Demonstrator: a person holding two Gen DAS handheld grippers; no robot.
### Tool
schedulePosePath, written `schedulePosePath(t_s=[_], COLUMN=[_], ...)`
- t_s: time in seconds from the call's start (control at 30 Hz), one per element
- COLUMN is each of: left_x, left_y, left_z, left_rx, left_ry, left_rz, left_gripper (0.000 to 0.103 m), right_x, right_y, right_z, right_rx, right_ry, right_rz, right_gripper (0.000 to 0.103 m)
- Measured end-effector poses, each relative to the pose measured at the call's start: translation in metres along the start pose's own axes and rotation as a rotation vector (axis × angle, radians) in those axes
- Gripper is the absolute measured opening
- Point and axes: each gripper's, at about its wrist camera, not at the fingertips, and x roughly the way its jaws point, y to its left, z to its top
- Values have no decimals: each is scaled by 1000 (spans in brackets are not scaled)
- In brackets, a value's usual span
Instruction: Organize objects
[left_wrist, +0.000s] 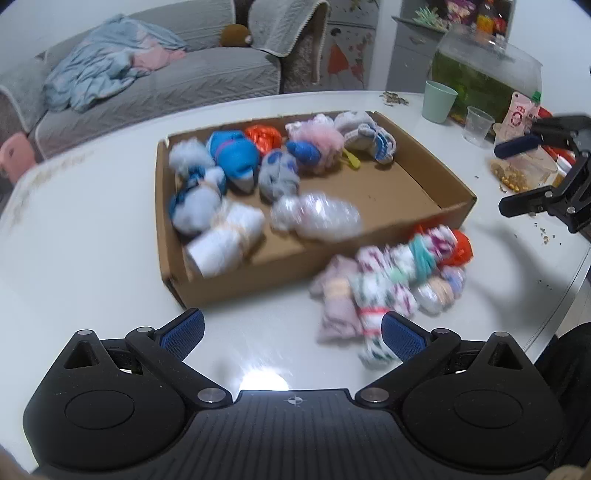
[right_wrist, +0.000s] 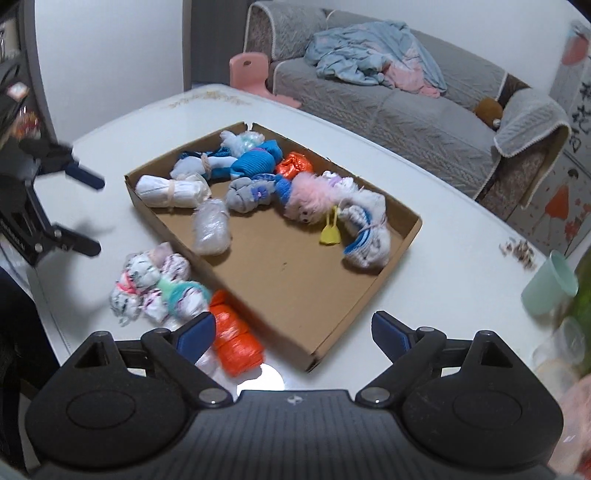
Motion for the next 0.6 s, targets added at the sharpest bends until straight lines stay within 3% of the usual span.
schedulePosePath(t_s=[0.2,0.27,0.43,0.6], left_x=[1,4,15,32], left_y=[-26,-35,-55,-66], left_z=[-34,-40,-47,-46], left_rx=[-26,-28,-20,13], left_ry=[-79,-112,-145,-126], left_rz=[-59,-70,-103,-103], left_gripper=[102,102,100,99], right_x=[6,9,22,32], right_y=[22,28,35,39], right_z=[-37,-44,-50,-52], right_rx=[65,74,112,130], right_ry=[-126,-153,-184,-177], right_rz=[30,5,6,32], right_gripper=[89,87,84,83])
